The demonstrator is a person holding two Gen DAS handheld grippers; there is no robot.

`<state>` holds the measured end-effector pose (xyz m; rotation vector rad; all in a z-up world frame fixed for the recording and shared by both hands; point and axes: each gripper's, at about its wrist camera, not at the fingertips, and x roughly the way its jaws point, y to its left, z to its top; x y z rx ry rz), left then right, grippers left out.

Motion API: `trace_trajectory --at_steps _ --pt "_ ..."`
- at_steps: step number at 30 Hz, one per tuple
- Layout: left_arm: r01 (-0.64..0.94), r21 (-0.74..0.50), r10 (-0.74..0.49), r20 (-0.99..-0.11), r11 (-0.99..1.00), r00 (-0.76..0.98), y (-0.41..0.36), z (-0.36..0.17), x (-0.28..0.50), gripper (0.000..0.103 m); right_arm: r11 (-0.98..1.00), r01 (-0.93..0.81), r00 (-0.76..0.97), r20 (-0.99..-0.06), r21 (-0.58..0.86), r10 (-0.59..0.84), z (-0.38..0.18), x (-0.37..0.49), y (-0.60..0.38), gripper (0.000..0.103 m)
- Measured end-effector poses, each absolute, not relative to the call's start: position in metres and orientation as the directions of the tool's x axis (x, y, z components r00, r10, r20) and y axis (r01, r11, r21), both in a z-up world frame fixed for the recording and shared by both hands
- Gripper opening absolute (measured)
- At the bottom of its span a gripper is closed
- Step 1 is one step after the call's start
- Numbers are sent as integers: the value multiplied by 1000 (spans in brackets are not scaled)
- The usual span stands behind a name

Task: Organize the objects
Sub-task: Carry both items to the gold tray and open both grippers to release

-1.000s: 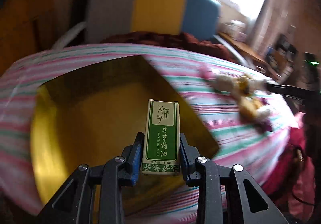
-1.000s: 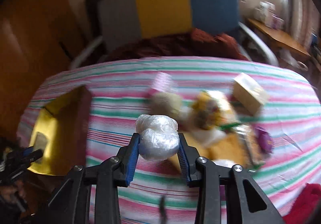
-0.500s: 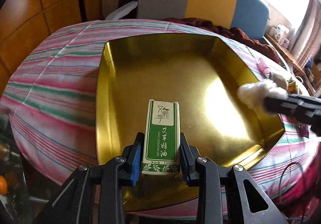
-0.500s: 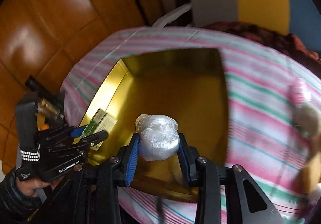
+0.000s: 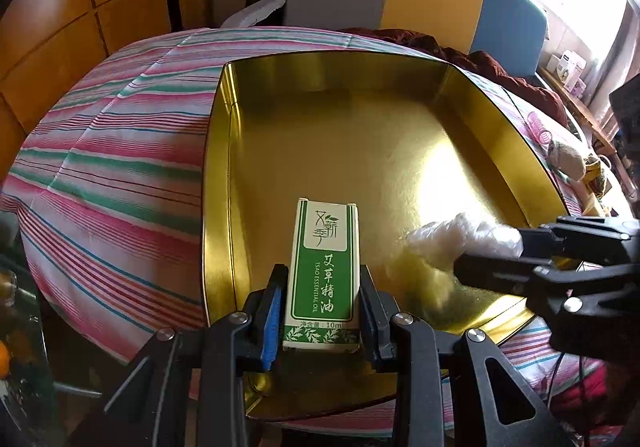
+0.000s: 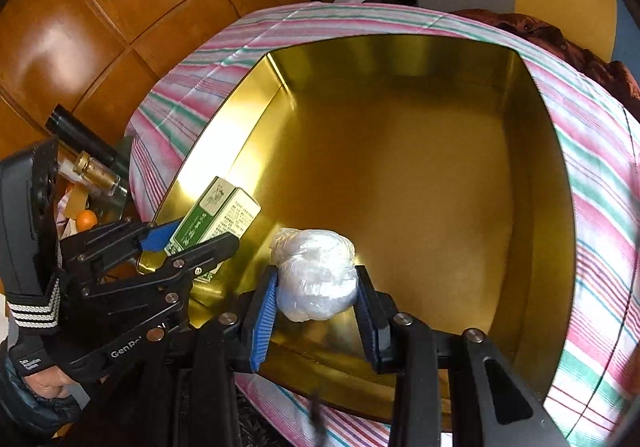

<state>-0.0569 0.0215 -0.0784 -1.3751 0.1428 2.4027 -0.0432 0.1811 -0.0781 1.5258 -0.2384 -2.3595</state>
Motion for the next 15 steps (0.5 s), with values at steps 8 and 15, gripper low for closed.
trace_trajectory --at_steps 8,15 --pt "-363 -102 283 -826 -926 -488 18 -69 -54 53 -930 181 -343 -866 320 -365 -89 -41 176 37" --pt "-308 -108 278 -761 -945 -587 -5 -38 -50 60 -904 232 -308 -854 360 -419 -92 -44 156 40"
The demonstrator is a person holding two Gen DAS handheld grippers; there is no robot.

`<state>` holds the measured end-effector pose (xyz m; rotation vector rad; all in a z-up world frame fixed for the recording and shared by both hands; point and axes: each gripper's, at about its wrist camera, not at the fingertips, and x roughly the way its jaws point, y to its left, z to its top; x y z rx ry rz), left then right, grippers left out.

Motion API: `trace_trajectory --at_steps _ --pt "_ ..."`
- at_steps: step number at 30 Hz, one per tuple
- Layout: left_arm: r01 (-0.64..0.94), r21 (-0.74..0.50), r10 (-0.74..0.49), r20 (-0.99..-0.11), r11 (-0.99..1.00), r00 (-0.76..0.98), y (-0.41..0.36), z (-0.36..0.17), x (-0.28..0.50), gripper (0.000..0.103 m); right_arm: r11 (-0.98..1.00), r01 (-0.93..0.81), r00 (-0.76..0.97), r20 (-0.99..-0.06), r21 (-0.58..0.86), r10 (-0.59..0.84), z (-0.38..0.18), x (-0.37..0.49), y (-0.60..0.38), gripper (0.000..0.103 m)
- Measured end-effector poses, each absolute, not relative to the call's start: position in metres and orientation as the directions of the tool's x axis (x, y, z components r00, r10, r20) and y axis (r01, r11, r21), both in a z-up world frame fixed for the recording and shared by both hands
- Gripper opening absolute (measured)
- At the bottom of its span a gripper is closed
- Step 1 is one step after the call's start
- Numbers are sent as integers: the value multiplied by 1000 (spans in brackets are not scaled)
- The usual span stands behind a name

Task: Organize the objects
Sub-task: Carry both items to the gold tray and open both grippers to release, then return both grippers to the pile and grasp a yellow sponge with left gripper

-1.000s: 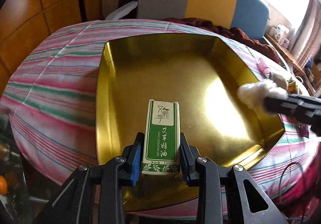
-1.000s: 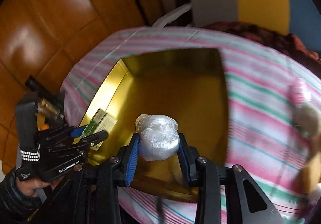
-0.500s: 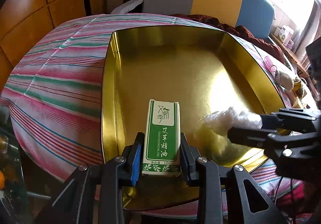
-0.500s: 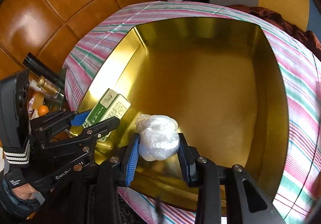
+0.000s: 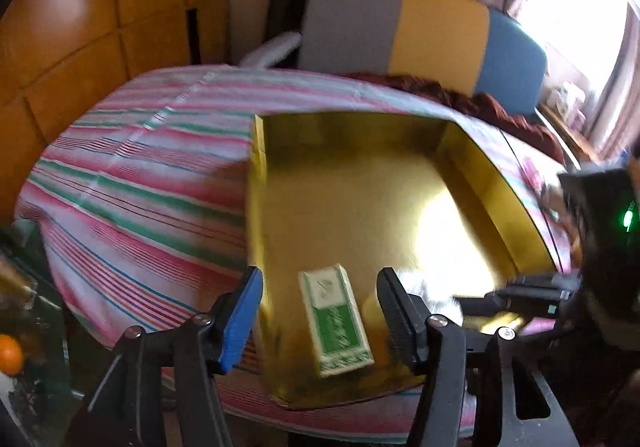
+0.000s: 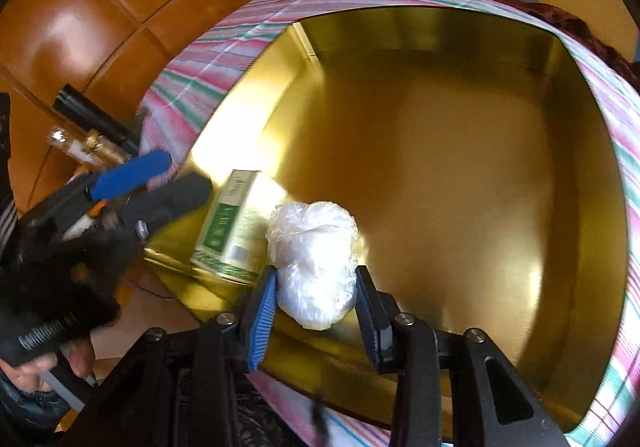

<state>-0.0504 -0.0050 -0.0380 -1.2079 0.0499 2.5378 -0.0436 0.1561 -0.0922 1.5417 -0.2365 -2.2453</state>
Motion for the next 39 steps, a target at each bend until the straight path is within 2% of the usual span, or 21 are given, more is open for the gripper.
trace_trajectory --at_steps 3,6,8,12,14,22,39 --pt "-262 -111 256 -737 -959 -626 -20 -28 -54 62 -880 264 -297 -834 396 -465 -90 -42 148 47" --pt "-232 -115 242 -715 -966 -655 -28 -19 -56 67 -895 260 -330 -837 363 -436 -83 -38 150 60" --pt "-231 -118 245 -705 -966 -666 -29 -16 -56 69 -915 245 -371 -841 320 -394 -75 -33 156 73" --pt "-265 -132 279 -695 -955 -663 -21 -15 -57 72 -951 196 -462 -833 238 -303 -57 -22 174 79" --pt "-294 -136 302 -693 -946 -655 -12 -15 -54 73 -964 153 -498 -825 219 -267 -51 -18 185 85" --pt "-416 -141 390 -691 -899 -609 31 -12 -43 77 -975 -56 -577 -804 214 -143 -35 14 261 85" --pt "-674 -106 530 -709 -731 -464 139 -9 -8 85 -844 -505 -575 -800 181 172 -18 123 435 85"
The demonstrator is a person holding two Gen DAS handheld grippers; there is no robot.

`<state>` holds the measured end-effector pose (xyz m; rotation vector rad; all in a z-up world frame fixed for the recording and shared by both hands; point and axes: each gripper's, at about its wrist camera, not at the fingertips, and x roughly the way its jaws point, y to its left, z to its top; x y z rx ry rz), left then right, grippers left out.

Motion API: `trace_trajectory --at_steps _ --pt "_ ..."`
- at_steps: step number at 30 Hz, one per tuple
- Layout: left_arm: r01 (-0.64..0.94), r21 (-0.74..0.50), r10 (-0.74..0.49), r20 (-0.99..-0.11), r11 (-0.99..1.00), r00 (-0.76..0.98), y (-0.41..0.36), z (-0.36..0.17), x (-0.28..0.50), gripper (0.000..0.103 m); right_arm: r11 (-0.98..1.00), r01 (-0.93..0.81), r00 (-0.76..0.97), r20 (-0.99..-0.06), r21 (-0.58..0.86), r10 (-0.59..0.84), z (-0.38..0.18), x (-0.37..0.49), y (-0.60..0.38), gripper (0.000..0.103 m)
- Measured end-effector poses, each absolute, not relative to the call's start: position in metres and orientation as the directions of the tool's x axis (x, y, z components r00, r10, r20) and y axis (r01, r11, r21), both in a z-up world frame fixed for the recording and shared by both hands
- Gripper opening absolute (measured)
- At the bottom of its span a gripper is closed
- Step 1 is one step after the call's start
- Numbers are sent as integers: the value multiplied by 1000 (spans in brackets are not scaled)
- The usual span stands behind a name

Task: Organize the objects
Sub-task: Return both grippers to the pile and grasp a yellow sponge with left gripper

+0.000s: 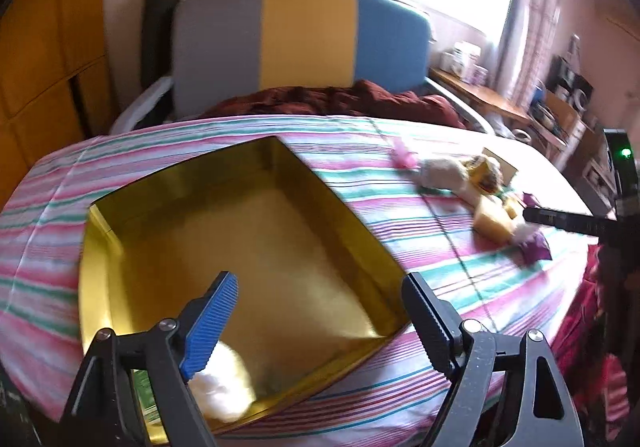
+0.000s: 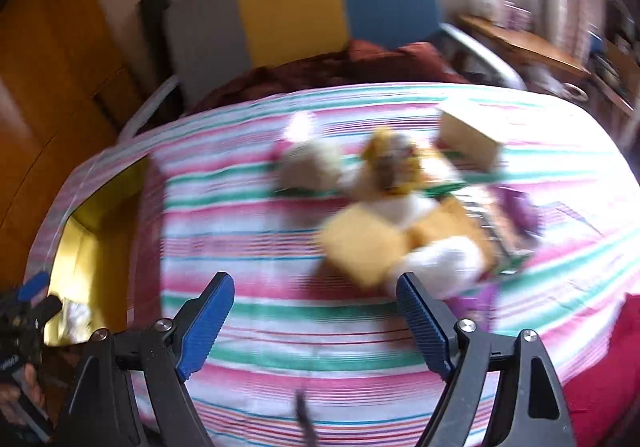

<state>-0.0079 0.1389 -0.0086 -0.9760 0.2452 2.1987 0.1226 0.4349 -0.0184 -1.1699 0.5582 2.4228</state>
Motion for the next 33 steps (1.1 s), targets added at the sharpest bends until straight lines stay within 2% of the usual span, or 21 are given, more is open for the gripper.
trace_trajectory --at_steps 6,10,18,25,33 --pt "-768 -71 570 -715 -636 -406 191 -6 7 87 -731 -636 -581 -776 246 245 -17 158 486 85" --pt "-827 -39 586 -725 -561 -362 228 -9 19 87 -634 -667 -629 -752 391 198 -24 174 511 85" --pt "-905 -17 590 -764 -425 -263 308 -31 36 90 -599 -616 -719 -676 512 161 -22 188 521 85" --pt "-938 -3 580 -787 -347 -212 371 -50 41 95 -491 -577 -787 -605 652 122 -31 205 540 85" --pt "-955 34 557 -806 -294 -200 417 -65 39 95 -497 -568 -789 -606 656 101 -32 200 540 85"
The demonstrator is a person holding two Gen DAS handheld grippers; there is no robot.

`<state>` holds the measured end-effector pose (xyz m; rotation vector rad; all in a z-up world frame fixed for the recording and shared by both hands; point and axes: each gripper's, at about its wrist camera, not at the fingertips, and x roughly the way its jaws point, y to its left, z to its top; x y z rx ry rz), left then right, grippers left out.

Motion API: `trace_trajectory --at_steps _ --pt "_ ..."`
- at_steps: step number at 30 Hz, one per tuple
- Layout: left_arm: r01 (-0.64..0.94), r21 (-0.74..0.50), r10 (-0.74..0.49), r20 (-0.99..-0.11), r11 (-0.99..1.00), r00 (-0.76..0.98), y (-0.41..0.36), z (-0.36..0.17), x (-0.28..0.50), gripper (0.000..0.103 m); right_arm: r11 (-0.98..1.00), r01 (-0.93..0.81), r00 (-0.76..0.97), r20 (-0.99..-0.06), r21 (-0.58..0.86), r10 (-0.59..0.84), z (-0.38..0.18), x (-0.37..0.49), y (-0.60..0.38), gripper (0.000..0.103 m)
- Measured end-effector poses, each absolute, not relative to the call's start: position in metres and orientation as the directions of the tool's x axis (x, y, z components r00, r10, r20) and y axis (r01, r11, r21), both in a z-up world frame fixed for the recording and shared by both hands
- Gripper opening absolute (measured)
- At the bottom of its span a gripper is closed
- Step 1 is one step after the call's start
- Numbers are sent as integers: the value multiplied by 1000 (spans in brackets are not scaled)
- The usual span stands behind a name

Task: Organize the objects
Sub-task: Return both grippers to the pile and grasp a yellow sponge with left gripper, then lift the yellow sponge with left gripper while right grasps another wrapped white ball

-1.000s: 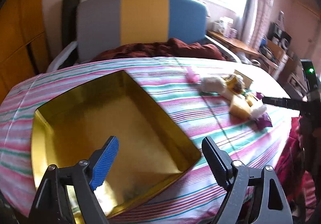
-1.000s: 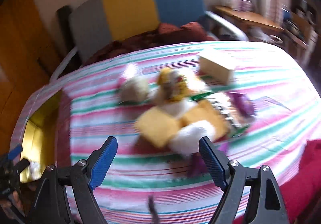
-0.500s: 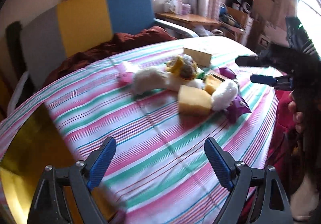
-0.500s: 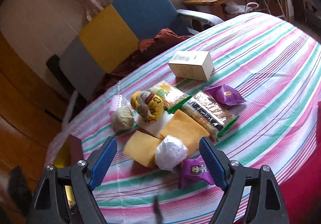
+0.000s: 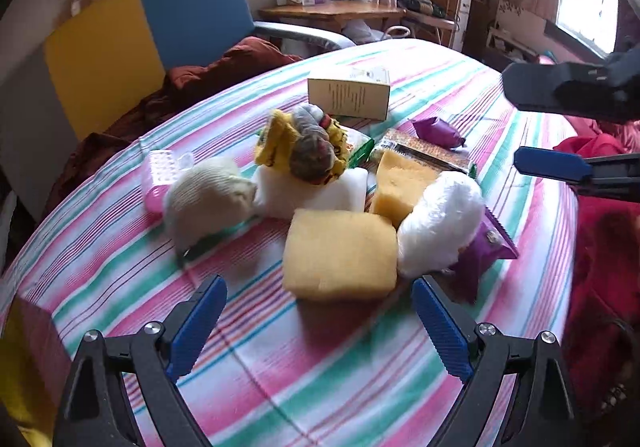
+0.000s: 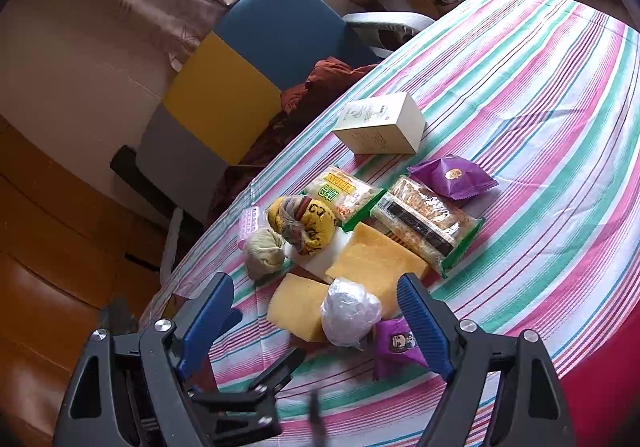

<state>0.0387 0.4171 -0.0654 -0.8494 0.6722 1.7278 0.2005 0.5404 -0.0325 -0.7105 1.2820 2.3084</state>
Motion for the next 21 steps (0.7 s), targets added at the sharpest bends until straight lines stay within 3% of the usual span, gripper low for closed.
trace_trajectory --at_steps 5,6,7,8,21 --pt "-963 62 539 -818 -263 -200 439 -78 37 91 -478 -571 -787 -611 667 88 -36 201 543 86" --pt "-965 37 534 -827 -261 -176 442 -82 34 85 -477 -571 -787 -611 668 86 -36 201 543 86" --pt "-966 -9 530 -837 -258 -133 444 -86 30 68 -477 -572 -786 -612 668 86 -37 201 543 86" --pt "-965 -52 526 -845 -258 -95 444 -89 26 63 -477 -574 -784 -614 666 86 -37 201 543 86" --pt "-922 -162 577 -813 -351 -77 356 -84 29 59 -511 -597 -740 -671 619 51 -40 188 538 85"
